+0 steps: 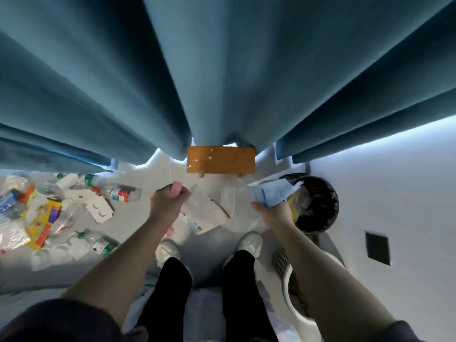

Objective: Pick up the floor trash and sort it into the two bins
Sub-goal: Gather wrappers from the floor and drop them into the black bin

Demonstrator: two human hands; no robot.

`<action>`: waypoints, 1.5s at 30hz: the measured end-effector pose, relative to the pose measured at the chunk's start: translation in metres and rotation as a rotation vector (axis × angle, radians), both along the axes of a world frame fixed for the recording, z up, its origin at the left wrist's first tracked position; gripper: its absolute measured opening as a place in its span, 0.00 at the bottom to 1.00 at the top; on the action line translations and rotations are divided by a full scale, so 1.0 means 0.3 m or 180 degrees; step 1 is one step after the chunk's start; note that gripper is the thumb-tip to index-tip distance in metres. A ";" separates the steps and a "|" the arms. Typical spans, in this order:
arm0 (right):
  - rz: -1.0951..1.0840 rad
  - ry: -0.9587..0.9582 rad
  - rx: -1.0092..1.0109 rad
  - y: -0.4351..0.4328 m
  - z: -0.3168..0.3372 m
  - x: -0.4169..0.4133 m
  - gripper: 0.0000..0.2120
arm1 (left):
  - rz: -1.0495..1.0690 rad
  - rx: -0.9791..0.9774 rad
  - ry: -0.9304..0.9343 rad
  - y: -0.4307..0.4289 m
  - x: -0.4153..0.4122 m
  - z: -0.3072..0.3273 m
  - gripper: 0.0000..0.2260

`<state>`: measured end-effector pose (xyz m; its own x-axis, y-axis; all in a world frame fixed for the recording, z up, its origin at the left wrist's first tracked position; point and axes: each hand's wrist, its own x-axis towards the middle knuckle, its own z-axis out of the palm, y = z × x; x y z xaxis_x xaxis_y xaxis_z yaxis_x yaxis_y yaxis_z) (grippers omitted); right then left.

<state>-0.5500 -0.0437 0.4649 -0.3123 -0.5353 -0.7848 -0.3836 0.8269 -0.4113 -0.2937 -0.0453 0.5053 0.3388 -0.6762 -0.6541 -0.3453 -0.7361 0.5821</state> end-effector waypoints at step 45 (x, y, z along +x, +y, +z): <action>-0.2441 0.0336 -0.0693 0.221 -0.753 -0.868 0.07 | -0.2659 0.0521 0.0186 -0.266 -1.451 -1.123 0.22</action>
